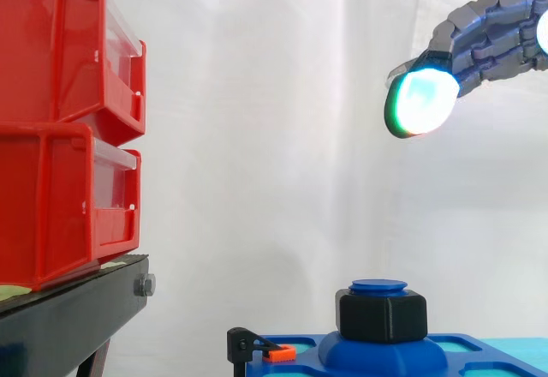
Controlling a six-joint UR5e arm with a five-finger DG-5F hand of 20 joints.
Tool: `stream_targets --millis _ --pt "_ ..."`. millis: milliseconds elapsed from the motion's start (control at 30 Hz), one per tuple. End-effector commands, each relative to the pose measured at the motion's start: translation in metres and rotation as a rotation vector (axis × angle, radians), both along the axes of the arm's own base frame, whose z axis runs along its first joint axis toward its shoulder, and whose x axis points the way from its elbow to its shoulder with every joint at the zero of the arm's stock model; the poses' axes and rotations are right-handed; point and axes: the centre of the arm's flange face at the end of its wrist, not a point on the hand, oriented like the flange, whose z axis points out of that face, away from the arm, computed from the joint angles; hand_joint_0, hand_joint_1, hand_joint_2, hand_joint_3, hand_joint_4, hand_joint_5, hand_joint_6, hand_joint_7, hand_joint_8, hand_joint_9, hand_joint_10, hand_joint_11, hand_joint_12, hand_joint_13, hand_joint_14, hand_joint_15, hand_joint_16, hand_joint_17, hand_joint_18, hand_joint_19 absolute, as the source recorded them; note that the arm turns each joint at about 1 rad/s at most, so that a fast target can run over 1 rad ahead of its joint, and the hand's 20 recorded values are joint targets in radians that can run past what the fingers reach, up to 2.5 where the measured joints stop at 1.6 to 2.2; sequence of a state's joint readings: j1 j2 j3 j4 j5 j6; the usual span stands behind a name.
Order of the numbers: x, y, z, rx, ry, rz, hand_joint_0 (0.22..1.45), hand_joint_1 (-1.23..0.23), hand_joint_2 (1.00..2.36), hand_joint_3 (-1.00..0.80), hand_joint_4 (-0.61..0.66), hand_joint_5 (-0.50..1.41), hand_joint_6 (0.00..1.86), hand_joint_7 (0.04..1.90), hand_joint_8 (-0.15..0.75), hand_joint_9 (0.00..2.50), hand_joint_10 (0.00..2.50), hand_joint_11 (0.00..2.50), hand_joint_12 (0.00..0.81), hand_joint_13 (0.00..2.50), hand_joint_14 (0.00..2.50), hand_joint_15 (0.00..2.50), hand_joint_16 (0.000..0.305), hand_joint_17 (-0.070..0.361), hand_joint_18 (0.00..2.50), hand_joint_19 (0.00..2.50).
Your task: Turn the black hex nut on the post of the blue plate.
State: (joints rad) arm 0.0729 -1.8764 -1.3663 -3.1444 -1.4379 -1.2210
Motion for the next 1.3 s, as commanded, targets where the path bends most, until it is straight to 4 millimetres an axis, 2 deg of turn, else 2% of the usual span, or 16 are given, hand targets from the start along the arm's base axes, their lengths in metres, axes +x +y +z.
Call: stream_targets --millis 0,100,133,200,267,333,500,600,633,767,933,1133,1200,1267 --pt "-0.007 0.000 0.005 0.065 0.013 -0.034 0.43 -0.45 1.00 -0.50 0.10 -0.25 0.50 0.66 0.181 0.00 0.00 0.00 0.372 0.00 0.00 0.02 0.065 0.146 0.00 0.04" --pt "-0.011 0.001 0.008 0.087 0.030 -0.040 0.42 -0.44 1.00 -0.50 0.09 -0.26 0.50 0.65 0.172 0.00 0.00 0.00 0.368 0.00 0.00 0.02 0.065 0.146 0.00 0.03" --pt "-0.019 0.001 0.017 0.100 0.036 -0.050 0.42 -0.44 1.00 -0.50 0.09 -0.26 0.50 0.65 0.170 0.00 0.00 0.00 0.368 0.00 0.00 0.01 0.065 0.146 0.00 0.03" --pt "-0.022 0.002 0.019 0.107 0.037 -0.060 0.42 -0.44 1.00 -0.50 0.08 -0.26 0.50 0.64 0.170 0.00 0.00 0.00 0.368 0.00 0.00 0.01 0.065 0.146 0.00 0.02" --pt "-0.033 0.003 0.026 0.118 0.036 -0.095 0.42 -0.45 1.00 -0.50 0.08 -0.26 0.50 0.65 0.170 0.00 0.00 0.00 0.367 0.00 0.00 0.01 0.065 0.146 0.00 0.03" --pt "-0.035 0.004 0.024 0.120 0.040 -0.097 0.42 -0.44 1.00 -0.50 0.08 -0.26 0.50 0.64 0.168 0.00 0.00 0.00 0.368 0.00 0.00 0.01 0.065 0.147 0.00 0.03" --pt "-0.057 0.008 0.015 0.141 0.011 -0.106 0.42 -0.45 1.00 -0.50 0.08 -0.26 0.50 0.64 0.168 0.00 0.00 0.00 0.366 0.00 0.00 0.01 0.065 0.146 0.00 0.03" --pt "-0.074 0.006 0.008 0.171 -0.026 -0.112 0.42 -0.45 1.00 -0.50 0.08 -0.26 0.50 0.64 0.168 0.00 0.00 0.00 0.366 0.00 0.00 0.01 0.065 0.146 0.00 0.04" --pt "-0.084 0.005 0.000 0.191 -0.033 -0.117 0.42 -0.45 1.00 -0.50 0.08 -0.26 0.50 0.64 0.168 0.00 0.00 0.00 0.367 0.00 0.00 0.02 0.065 0.146 0.00 0.04" --pt "-0.090 0.004 -0.008 0.235 -0.076 -0.132 0.43 -0.45 1.00 -0.50 0.08 -0.26 0.50 0.64 0.168 0.00 0.00 0.00 0.365 0.00 0.00 0.01 0.065 0.146 0.00 0.03" --pt "-0.091 0.003 -0.007 0.297 -0.088 -0.145 0.43 -0.45 1.00 -0.50 0.09 -0.26 0.50 0.63 0.169 0.00 0.00 0.00 0.364 0.00 0.00 0.02 0.064 0.144 0.00 0.03" --pt "-0.091 0.001 -0.007 0.293 -0.089 -0.162 0.43 -0.45 1.00 -0.50 0.06 -0.26 0.50 0.63 0.157 0.00 0.00 0.00 0.360 0.00 0.00 0.01 0.063 0.142 0.00 0.04" --pt "-0.091 0.001 -0.008 0.290 -0.087 -0.160 0.43 -0.45 1.00 -0.50 0.04 -0.26 0.50 0.62 0.156 0.00 0.00 0.00 0.360 0.00 0.00 0.02 0.063 0.143 0.00 0.03" --pt "-0.091 0.001 -0.008 0.285 -0.085 -0.158 0.43 -0.45 1.00 -0.50 -0.05 -0.26 0.50 0.61 0.134 0.00 0.00 0.00 0.345 0.00 0.00 0.02 0.063 0.141 0.00 0.03"
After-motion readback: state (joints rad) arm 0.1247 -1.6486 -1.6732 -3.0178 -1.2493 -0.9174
